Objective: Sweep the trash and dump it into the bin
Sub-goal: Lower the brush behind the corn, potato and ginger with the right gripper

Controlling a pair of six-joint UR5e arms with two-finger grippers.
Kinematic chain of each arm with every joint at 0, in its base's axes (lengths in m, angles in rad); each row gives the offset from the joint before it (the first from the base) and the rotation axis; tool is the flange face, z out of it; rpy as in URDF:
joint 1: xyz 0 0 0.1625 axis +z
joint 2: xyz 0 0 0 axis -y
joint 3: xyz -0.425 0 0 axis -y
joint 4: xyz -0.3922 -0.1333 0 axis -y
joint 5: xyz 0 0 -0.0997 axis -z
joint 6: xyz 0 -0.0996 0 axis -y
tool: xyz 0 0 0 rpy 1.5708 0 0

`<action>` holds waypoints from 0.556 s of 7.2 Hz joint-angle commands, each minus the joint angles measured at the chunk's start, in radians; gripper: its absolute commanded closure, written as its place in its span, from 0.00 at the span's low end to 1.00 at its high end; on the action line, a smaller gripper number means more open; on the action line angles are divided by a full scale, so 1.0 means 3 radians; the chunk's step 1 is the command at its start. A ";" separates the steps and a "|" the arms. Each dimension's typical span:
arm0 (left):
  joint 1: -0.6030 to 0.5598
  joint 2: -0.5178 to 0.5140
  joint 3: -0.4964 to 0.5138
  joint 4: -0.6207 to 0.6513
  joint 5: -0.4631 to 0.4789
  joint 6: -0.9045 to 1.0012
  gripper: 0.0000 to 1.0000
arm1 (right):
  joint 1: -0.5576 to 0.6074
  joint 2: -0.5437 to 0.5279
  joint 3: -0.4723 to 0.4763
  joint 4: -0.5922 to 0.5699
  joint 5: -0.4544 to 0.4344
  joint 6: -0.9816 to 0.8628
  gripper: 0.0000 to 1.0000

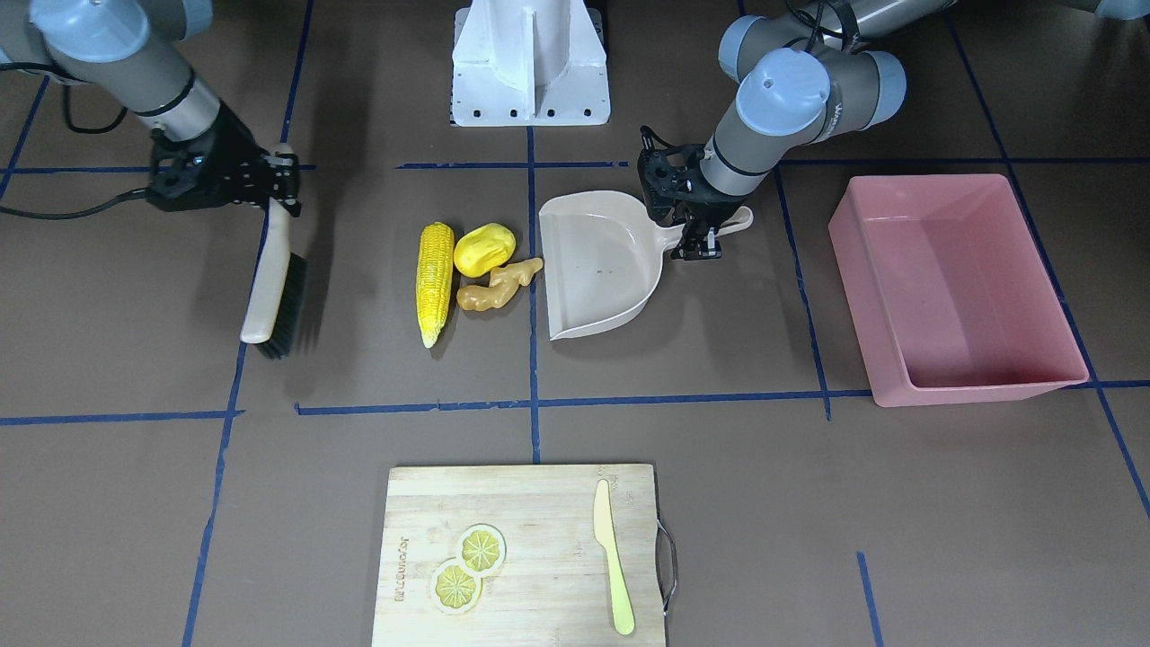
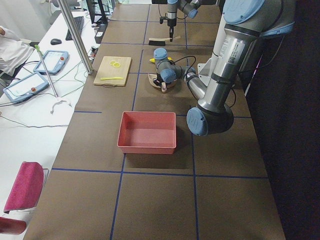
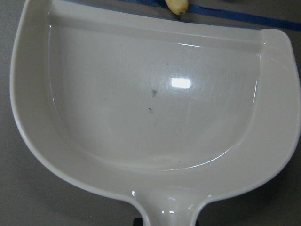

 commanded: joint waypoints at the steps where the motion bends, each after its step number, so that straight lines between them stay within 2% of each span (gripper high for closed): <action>1: 0.0000 -0.0001 0.0000 0.0001 0.0000 -0.0001 1.00 | -0.0433 0.0240 -0.0028 -0.0028 -0.0245 0.0305 1.00; 4: 0.0000 -0.0006 0.0000 0.0006 0.0000 -0.0062 1.00 | -0.0598 0.0720 -0.0350 -0.0033 -0.0287 0.0413 1.00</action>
